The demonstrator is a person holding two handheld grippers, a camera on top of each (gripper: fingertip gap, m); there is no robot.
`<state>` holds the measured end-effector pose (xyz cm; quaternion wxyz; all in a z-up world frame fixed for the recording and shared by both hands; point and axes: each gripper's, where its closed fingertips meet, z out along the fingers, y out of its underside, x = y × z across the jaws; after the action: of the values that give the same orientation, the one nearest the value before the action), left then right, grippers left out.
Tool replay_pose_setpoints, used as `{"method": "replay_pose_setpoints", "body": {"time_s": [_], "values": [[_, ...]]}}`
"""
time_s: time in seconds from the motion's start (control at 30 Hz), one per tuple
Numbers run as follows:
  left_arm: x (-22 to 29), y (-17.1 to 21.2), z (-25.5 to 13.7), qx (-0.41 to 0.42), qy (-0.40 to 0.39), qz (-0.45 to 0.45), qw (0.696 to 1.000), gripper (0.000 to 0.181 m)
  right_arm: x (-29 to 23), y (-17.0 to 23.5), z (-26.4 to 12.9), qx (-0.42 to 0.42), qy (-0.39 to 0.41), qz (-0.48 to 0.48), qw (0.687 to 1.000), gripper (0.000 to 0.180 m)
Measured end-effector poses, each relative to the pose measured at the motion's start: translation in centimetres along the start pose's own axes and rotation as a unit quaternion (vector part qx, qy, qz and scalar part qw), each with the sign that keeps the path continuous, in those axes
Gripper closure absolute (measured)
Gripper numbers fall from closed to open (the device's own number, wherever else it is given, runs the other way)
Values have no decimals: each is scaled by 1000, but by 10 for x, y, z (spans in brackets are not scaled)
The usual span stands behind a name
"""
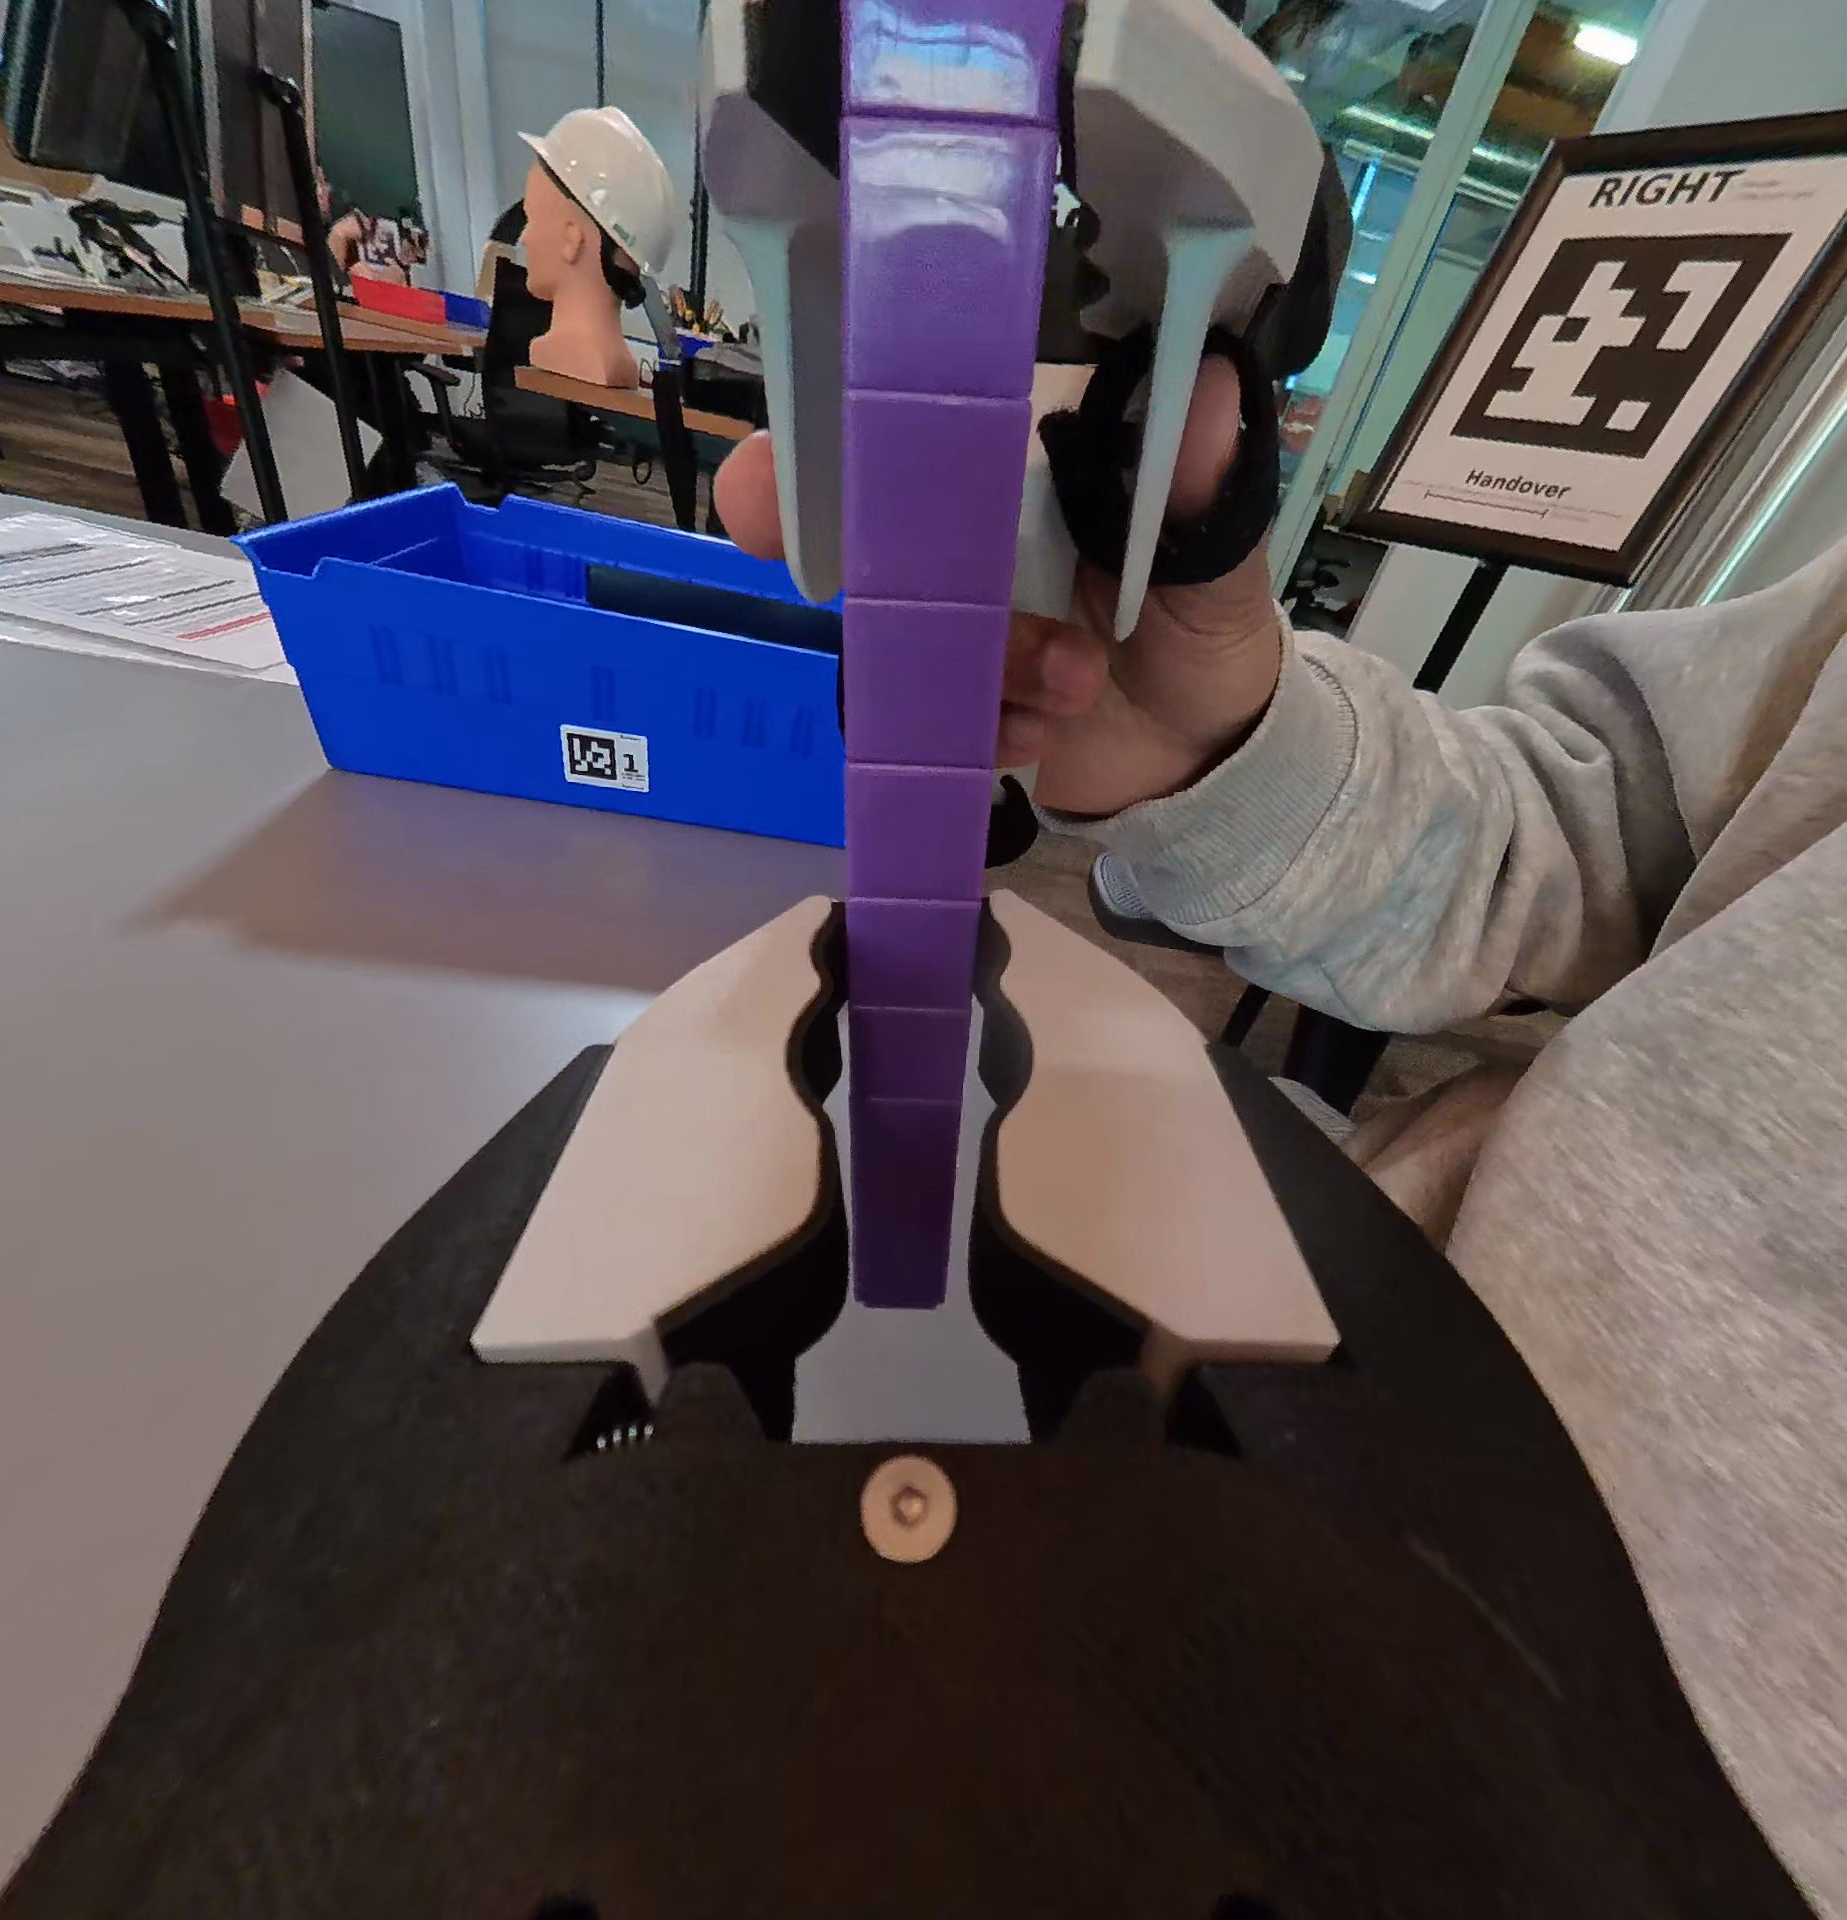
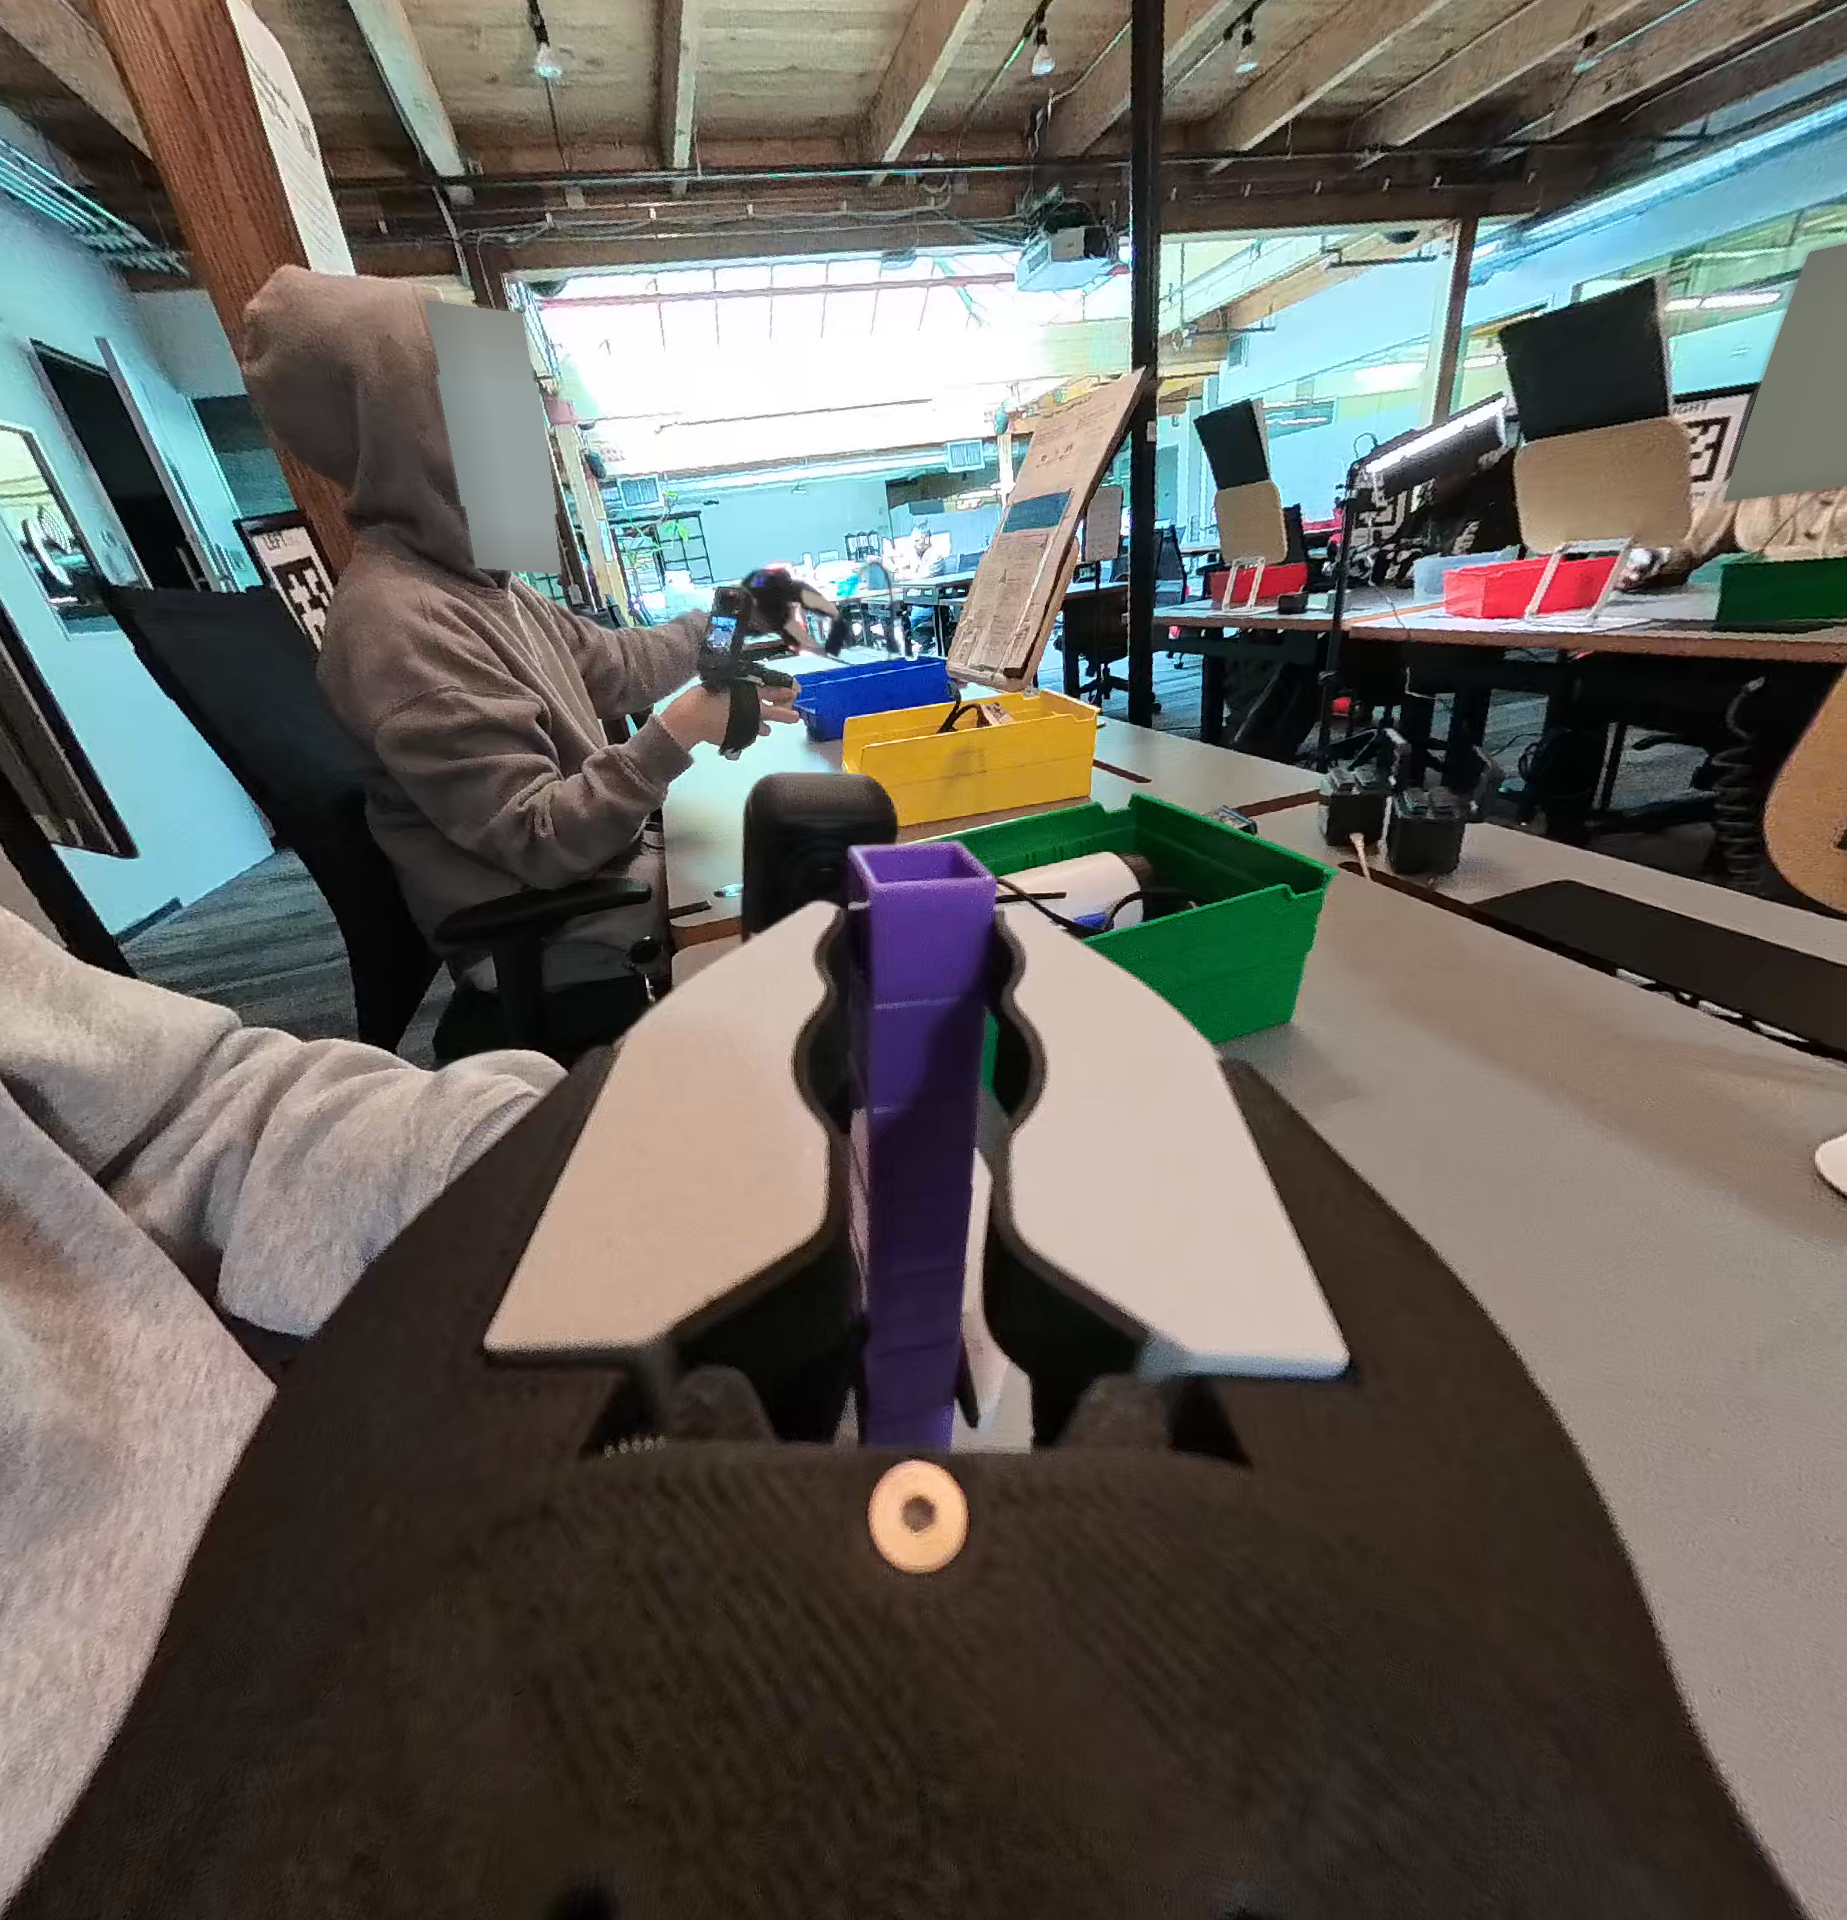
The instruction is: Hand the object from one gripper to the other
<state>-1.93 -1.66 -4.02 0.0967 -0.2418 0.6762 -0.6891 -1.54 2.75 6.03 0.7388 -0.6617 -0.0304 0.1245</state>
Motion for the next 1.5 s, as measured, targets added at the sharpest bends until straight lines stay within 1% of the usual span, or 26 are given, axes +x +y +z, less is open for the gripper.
{"method": "replay_pose_setpoints", "body": {"time_s": [0.1, 0.17, 0.2, 0.27, 0.33, 0.4, 0.53, 0.63, 0.77, 0.9, 1.0, 1.07, 1.13, 1.17, 1.23, 1.3, 1.37, 1.43, 1.5], "values": [[2, -4, 0, 15, 7, -2, 1000, 156, -2, -3, -3, 2, -1, -4, 1000, 155], [2, -9, -1, 37, 12, -12, 999, 133, -4, -7, -5, 6, -11, -1, 1000, 155], [4, -12, -2, 49, 20, -21, 998, 127, -7, -8, -7, 8, -22, 3, 1000, 155], [9, -18, -6, 70, 54, -47, 995, 121, -16, -11, -10, 10, -68, 17, 997, 155], [18, -23, -10, 87, 112, -90, 986, 122, -30, -14, -15, 16, -132, 39, 990, 155], [28, -25, -14, 93, 171, -132, 972, 120, -40, -16, -20, 21, -179, 56, 982, 155], [53, -26, -18, 85, 276, -177, 941, 123, -54, -15, -28, 23, -246, 80, 966, 157], [69, -20, -18, 57, 330, -193, 922, 133, -59, -14, -30, 27, -269, 96, 958, 157], [79, -7, -8, 19, 330, -179, 927, 137, -61, -12, -31, 28, -284, 105, 953, 158], [85, -6, -2, 25, 339, -177, 924, 151, -67, -14, -34, 31, -306, 120, 944, 157], [89, -6, -2, 19, 347, -172, 922, 152, -67, -14, -33, 31, -307, 129, 943, 157], [87, -7, -1, 20, 332, -158, 930, 152, -63, -18, -32, 47, -292, 128, 947, 154], [80, -7, 1, 24, 303, -143, 942, 153, -50, -25, -30, 80, -250, 121, 957, 131], [74, -9, 1, 29, 284, -136, 949, 153, -39, -27, -28, 94, -216, 116, 965, 121], [58, -13, 1, 46, 231, -121, 964, 153, -6, -26, -28, 106, -112, 100, 983, 108], [32, -18, -4, 67, 153, -104, 980, 153, 28, -18, -37, 109, 0, 57, 992, 108], [5, -23, -14, 88, 71, -88, 990, 153, 46, -10, -52, 120, 72, 13, 990, 110], [-17, -29, -29, 105, 1, -70, 992, 153, 54, 5, -62, 120, 116, -10, 986, 114], [-34, -33, -42, 113, -56, -60, 990, 153, 56, 25, -62, 114, 134, -6, 984, 118]]}}
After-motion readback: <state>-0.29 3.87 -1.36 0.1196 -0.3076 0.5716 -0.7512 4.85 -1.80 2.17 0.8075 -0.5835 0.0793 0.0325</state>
